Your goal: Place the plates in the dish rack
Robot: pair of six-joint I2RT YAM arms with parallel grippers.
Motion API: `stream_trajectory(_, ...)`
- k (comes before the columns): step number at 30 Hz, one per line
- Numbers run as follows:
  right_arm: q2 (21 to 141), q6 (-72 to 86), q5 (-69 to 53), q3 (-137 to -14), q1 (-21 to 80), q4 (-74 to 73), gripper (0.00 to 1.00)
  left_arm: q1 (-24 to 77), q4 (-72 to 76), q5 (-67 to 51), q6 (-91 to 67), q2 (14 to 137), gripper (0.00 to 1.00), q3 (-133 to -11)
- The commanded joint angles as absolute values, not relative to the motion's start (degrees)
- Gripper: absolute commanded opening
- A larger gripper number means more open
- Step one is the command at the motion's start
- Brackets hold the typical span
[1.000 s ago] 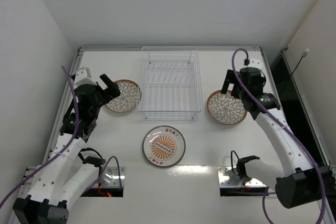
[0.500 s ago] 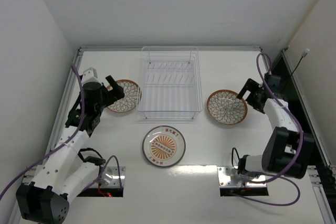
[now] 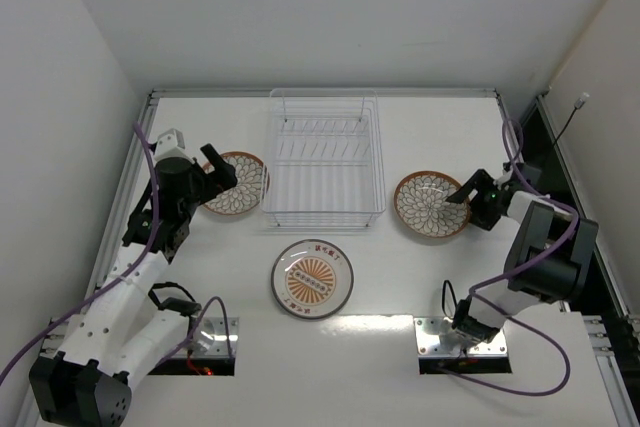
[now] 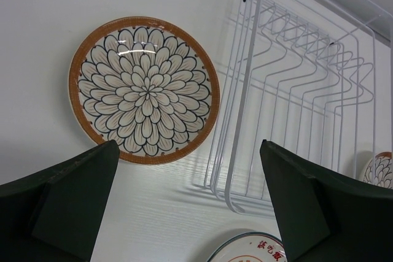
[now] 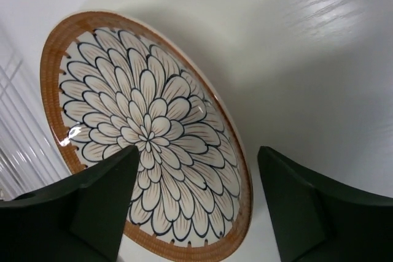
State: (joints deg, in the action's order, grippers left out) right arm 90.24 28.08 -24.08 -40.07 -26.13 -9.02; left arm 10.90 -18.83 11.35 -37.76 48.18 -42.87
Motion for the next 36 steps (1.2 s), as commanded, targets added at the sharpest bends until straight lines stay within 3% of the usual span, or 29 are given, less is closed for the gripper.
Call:
stream_trajectory(1, 91.23, 29.35, -28.47, -40.34, -26.63, -5.98, 0.71, 10.99, -18.54, 10.90, -37.27, 47.29, 1.00, -43.15)
stream_trajectory(6, 96.66, 31.38, -35.85, -41.39, -27.77, -2.47, 0.56, 10.99, -19.59, 10.90, -37.27, 47.29, 1.00, -44.30)
stream_trajectory(15, 98.79, 33.22, -37.97, -42.63, -27.77, -2.28, 0.00, 10.99, -20.13, 10.28, -36.21, 48.96, 1.00, -45.35)
stream_trajectory(19, 94.06, 32.52, -34.03, -43.24, -28.30, -7.18, 0.00, 10.99, -20.65, 10.28, -36.21, 48.96, 1.00, -45.88)
stream_trajectory(27, 72.79, 30.23, -11.44, -56.92, -27.25, -24.07, 0.00, 10.99, -24.35, 10.28, -32.44, 51.68, 1.00, -55.61)
stream_trajectory(36, 67.85, 30.84, -2.39, -67.75, -19.18, -28.56, 0.00, 10.99, -29.71, 12.21, -27.78, 56.34, 1.00, -59.16)
